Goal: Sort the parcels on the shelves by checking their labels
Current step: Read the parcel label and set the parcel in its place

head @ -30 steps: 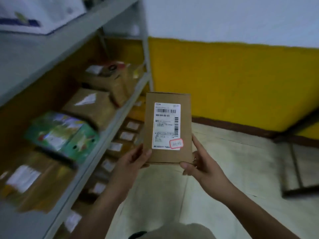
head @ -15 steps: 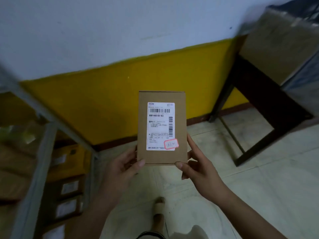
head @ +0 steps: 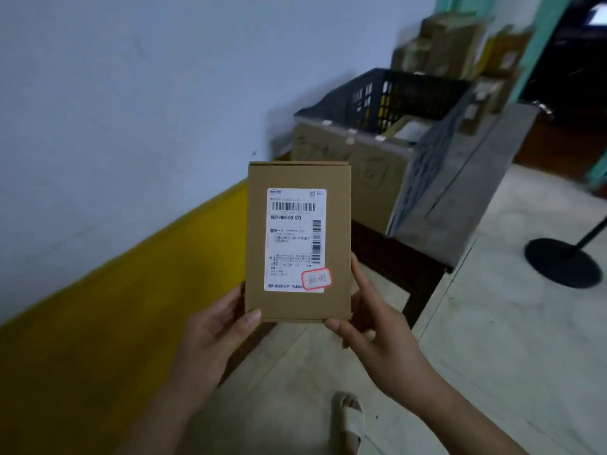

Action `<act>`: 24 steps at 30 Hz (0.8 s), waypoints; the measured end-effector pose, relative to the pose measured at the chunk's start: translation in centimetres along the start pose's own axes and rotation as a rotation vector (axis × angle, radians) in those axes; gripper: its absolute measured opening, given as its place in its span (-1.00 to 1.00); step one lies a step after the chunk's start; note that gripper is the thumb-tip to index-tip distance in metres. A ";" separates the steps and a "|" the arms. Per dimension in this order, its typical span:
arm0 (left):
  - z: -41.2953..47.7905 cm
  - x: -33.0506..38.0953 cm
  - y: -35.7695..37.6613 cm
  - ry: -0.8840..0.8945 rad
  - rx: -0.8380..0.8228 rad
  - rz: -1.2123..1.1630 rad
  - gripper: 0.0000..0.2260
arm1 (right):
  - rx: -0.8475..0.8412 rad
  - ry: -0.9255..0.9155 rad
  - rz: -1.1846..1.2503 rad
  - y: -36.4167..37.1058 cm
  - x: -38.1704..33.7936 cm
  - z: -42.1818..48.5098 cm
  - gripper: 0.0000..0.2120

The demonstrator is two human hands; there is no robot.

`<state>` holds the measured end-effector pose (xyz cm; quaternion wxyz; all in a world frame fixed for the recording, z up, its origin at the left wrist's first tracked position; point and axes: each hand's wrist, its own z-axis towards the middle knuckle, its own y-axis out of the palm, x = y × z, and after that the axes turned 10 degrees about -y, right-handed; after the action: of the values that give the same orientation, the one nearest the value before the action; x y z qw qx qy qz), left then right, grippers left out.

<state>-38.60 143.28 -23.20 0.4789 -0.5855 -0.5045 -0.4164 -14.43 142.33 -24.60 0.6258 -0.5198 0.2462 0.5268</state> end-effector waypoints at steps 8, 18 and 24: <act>16.8 9.7 4.9 0.122 0.025 0.032 -0.60 | 0.013 -0.057 -0.203 -9.2 3.7 15.8 -0.08; 35.4 19.1 11.1 0.213 -0.067 0.059 -0.63 | 0.034 0.123 -0.468 -18.7 7.4 29.5 -0.04; 47.7 23.6 14.7 0.200 -0.364 0.257 -0.70 | 0.039 0.349 -0.806 -22.2 10.7 36.4 -0.24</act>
<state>-20.48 194.10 -11.65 0.4620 -0.6776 -0.2925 -0.4919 0.63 181.90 -12.78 0.7401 -0.6436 0.1355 0.1401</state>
